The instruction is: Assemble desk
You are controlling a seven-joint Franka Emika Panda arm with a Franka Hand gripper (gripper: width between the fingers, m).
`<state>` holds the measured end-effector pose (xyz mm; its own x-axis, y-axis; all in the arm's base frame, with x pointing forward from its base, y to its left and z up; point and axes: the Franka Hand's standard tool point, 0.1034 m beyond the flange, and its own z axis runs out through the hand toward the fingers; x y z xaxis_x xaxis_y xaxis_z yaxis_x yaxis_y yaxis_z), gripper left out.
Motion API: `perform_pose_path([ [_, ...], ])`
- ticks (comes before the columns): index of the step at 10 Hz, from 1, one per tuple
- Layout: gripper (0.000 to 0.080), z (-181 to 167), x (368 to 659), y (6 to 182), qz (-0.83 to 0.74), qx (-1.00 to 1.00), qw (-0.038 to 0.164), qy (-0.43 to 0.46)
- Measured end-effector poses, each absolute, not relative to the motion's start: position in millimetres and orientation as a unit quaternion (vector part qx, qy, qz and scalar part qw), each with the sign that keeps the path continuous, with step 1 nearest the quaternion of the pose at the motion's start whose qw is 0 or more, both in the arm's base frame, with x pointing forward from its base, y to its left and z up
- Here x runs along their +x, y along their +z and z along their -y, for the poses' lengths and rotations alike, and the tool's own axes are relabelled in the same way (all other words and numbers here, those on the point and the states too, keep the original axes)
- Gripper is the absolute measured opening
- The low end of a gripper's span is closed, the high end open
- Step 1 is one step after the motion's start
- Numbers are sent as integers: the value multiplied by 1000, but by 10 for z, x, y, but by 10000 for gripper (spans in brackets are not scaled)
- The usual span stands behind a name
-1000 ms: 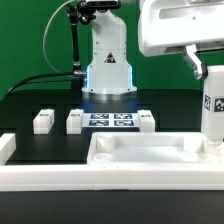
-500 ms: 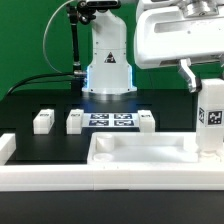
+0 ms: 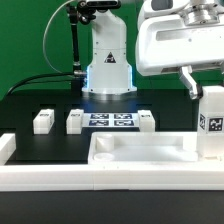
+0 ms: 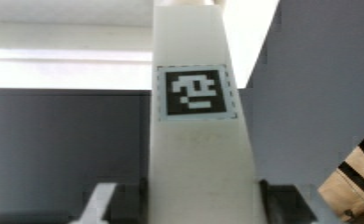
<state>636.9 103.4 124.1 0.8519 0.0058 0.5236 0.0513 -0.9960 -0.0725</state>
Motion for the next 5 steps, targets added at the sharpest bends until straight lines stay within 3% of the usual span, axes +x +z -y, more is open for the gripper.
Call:
perform_pose_path([
  [4,290,-1032,6366,1241,15,-959,41,-279],
  [5,373,-1033,6365,1240,15,-959,41,-279],
])
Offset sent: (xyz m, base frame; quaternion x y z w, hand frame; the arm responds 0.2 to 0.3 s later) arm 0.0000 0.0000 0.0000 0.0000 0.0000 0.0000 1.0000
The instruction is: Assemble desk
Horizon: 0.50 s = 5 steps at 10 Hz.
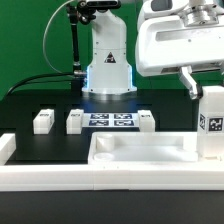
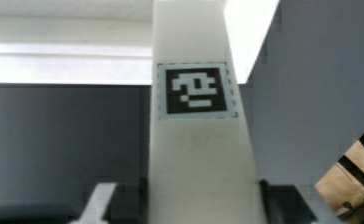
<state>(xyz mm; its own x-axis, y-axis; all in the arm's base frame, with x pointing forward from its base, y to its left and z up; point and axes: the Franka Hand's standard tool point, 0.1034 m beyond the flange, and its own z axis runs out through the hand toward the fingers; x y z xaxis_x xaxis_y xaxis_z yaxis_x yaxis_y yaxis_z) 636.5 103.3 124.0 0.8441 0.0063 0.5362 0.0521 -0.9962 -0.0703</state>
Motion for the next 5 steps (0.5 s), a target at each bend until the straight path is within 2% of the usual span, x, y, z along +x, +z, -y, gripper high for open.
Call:
perform_pose_path([
  [1,553,-1033,6365,1239,15,-959,41,-279],
  [2,553,-1033,6365,1239,15,-959,41,-279],
  [3,620,-1033,6364,1239,15,-959,41,-279],
  [5,644,-1033,6364,1239,15,-959,41,-279],
])
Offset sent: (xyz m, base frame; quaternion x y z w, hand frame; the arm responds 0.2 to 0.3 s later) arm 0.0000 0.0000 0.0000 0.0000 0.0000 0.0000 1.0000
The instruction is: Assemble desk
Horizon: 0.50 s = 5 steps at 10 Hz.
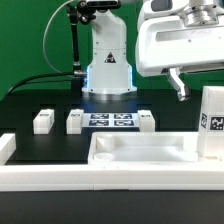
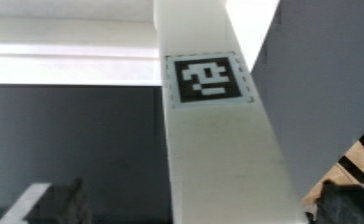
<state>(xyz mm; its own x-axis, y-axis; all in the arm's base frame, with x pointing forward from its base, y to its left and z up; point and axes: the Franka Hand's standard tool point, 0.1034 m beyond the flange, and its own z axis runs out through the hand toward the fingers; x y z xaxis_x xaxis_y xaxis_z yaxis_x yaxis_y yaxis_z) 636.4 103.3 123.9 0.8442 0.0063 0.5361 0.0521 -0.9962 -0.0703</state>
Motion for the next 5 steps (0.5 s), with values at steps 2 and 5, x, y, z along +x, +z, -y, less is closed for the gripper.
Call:
perform_pose_path([
  [2,648,-1033,6364,1239,15,-959,41,-279],
  [5,649,-1036,6359,1228,15,-961,41,-274],
])
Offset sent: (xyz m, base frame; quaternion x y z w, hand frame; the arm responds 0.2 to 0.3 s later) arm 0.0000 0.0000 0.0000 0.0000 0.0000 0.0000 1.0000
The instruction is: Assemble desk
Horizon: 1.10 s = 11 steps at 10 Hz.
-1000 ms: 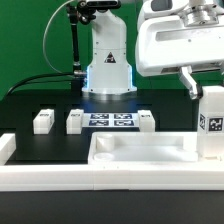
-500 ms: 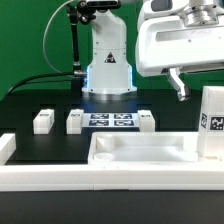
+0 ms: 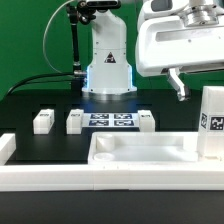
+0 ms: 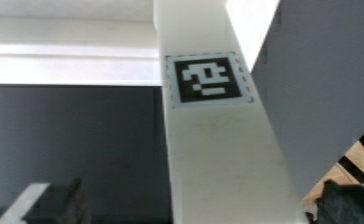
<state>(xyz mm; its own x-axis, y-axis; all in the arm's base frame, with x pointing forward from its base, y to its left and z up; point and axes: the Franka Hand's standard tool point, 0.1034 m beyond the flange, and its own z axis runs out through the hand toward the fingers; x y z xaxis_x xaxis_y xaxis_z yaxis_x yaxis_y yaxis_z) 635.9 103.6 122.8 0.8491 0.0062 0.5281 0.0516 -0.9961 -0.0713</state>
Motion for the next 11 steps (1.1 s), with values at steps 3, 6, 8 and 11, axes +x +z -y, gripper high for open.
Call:
perform_pose_path([
  [3,649,-1106,6454,1177,10,-972,49,-228],
  [6,649,-1095,6451,1131,8,-993,54,-108],
  [8,649,-1019,6441,1136,7,-998,55,-39],
  [11,526,-977,6456,1129,-13,-998,57,3],
])
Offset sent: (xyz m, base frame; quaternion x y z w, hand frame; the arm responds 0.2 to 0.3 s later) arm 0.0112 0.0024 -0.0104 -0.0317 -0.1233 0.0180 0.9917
